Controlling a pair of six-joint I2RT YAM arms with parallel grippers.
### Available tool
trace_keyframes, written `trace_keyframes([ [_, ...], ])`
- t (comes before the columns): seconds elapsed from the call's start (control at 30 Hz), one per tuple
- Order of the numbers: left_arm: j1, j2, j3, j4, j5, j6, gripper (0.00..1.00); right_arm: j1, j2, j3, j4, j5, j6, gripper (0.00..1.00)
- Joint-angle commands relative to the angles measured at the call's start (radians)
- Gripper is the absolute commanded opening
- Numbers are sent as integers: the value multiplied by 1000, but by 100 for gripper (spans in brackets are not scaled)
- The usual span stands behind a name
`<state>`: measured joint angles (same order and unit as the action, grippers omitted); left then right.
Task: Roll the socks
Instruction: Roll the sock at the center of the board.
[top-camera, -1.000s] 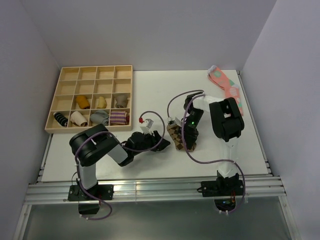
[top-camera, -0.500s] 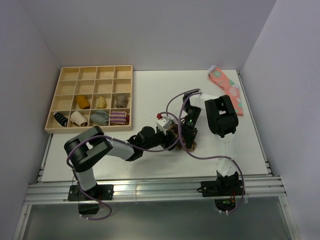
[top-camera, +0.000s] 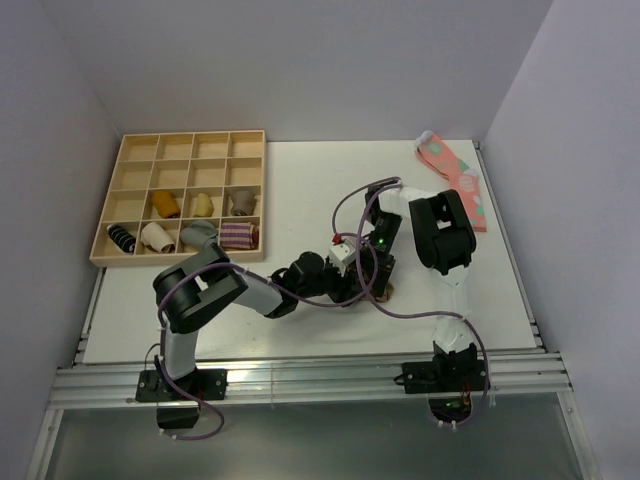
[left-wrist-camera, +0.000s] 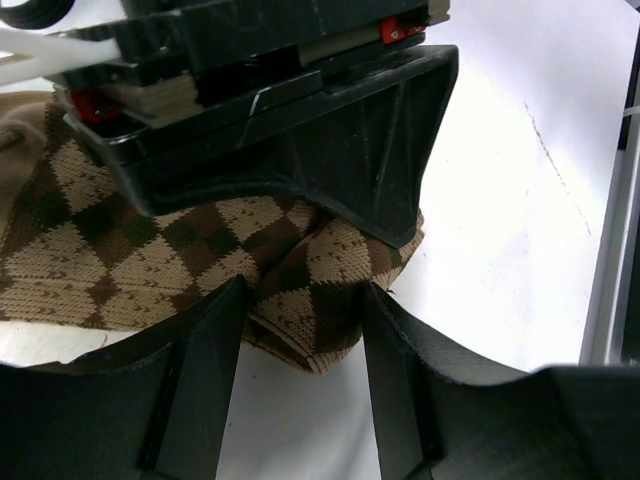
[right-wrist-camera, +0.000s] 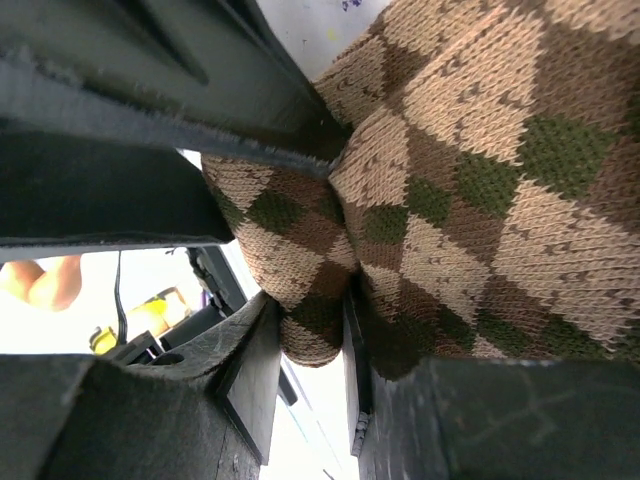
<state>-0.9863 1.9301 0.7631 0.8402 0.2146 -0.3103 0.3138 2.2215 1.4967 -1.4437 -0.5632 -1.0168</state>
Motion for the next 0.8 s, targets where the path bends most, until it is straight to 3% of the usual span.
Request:
trace_keyframes([
  [0.0, -6, 32, 30, 10, 42, 24, 55, -2, 41, 27, 12, 97, -11, 18],
  [0.07, -6, 49, 31, 22, 51, 14, 54, -2, 40, 27, 14, 95, -8, 18],
  [0.2, -6, 82, 48, 16, 66, -35, 40, -2, 27, 22, 37, 94, 3, 19],
  [0.3, -6, 115, 54, 26, 84, -84, 17, -2, 12, 11, 66, 88, 14, 19],
  [0.4, -6, 139, 44, 62, 100, -145, 0, -2, -19, -4, 95, 71, 35, 23],
  [0.53, -6, 156, 31, 59, 103, -211, 0, -4, -60, -39, 155, 63, 55, 36],
  [0.77, -5, 188, 56, -64, 94, -312, 0, -36, -135, -67, 270, 20, 132, 47],
])
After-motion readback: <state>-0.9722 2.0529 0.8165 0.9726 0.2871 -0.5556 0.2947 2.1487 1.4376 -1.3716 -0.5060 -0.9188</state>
